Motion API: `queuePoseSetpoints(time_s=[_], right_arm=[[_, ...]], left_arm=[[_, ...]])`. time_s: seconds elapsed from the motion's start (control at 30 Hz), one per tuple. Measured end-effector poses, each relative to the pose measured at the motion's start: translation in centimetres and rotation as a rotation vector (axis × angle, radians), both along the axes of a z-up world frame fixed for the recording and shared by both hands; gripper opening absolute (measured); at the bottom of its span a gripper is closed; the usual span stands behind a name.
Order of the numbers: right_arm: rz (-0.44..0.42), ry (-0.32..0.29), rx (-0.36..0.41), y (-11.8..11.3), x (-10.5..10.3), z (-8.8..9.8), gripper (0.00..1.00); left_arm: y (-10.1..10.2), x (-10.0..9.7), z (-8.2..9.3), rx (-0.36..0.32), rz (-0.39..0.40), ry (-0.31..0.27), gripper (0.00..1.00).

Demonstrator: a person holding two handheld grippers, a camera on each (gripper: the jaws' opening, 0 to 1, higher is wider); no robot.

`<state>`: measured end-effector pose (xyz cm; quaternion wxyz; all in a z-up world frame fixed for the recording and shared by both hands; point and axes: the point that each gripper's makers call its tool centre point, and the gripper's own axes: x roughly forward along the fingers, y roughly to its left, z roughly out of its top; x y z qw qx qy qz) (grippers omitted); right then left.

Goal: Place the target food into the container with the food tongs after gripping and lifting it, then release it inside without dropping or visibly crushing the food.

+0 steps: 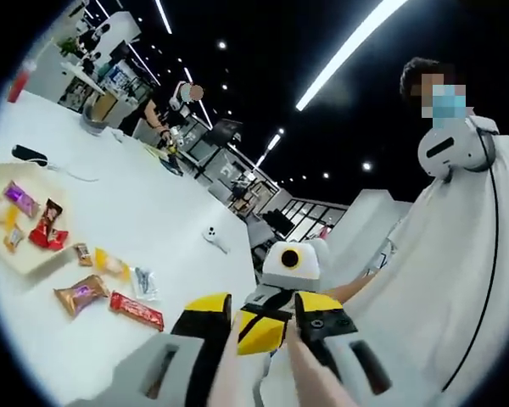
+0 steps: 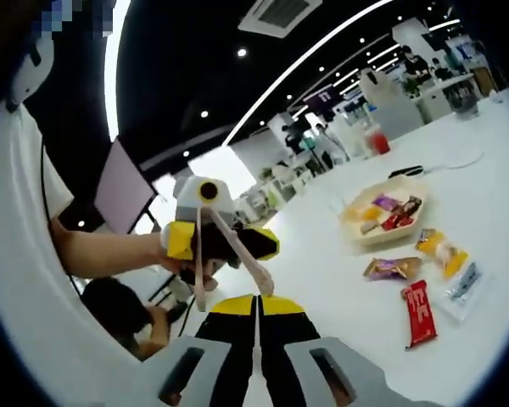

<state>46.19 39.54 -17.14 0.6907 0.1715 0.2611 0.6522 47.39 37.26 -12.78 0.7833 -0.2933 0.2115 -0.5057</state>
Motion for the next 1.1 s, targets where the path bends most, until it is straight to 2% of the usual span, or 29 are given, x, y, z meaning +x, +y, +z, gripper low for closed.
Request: queuePoseSetpoints(time_s=[0.07, 0.13, 0.23, 0.27, 0.33, 0.43, 0.53, 0.63, 0.73, 0.8, 0.83, 0.87, 0.93, 1.0, 1.1], right_arm=[[0.008, 0.0, -0.006, -0.1, -0.1, -0.2, 0.0], [0.011, -0.008, -0.008, -0.1, -0.2, -0.3, 0.0], [-0.01, -0.025, 0.005, -0.4, 0.2, 0.1, 0.01], [-0.024, -0.029, 0.014, -0.5, 0.5, 0.3, 0.01], [-0.038, -0.016, 0.047, -0.8, 0.8, 1.0, 0.03], [-0.034, 0.011, 0.083, -1.1, 0.6, 1.8, 0.08], [-0.029, 0.02, 0.11, -0.9, 0.3, 2.4, 0.08], [-0.009, -0.015, 0.107, 0.0, -0.1, 2.3, 0.07], [0.008, -0.003, 0.117, 0.5, -0.4, 2.5, 0.03], [0.011, -0.009, 0.12, 0.3, -0.3, 2.5, 0.01], [0.02, 0.066, 0.16, 0.3, -0.4, 3.2, 0.01], [0.04, 0.145, 0.158, 0.2, -0.7, 3.2, 0.0], [0.047, 0.23, 0.159, 0.1, -0.7, 3.2, 0.0], [0.029, 0.155, 0.154, 0.2, -0.4, 3.0, 0.0], [0.027, 0.205, 0.176, 0.0, -0.3, 3.5, 0.0]], left_arm=[[0.0, -0.1, -0.3, 0.01, 0.0, 0.009, 0.28], [0.1, 0.1, -0.5, -0.003, 0.024, 0.069, 0.27], [0.8, 0.8, -0.8, -0.02, 0.074, 0.087, 0.26], [1.3, 1.3, -0.7, -0.053, 0.112, 0.102, 0.26], [2.1, 1.9, -0.6, -0.075, 0.161, 0.098, 0.26], [3.4, 2.4, -0.4, -0.113, 0.218, 0.108, 0.26], [4.3, 2.4, -0.6, -0.148, 0.247, 0.139, 0.27], [3.9, 2.2, -0.5, -0.173, 0.248, 0.153, 0.27], [2.8, 1.8, -0.9, -0.168, 0.234, 0.172, 0.27], [3.1, 1.8, -0.7, -0.198, 0.255, 0.175, 0.28], [3.2, 1.9, -0.4, -0.225, 0.26, 0.164, 0.27], [3.0, 1.6, -0.1, -0.242, 0.243, 0.165, 0.28], [2.9, 1.5, 0.1, -0.239, 0.249, 0.139, 0.28], [2.9, 1.3, -0.4, -0.196, 0.24, 0.106, 0.27], [2.6, 0.8, -1.0, -0.177, 0.208, 0.134, 0.27]])
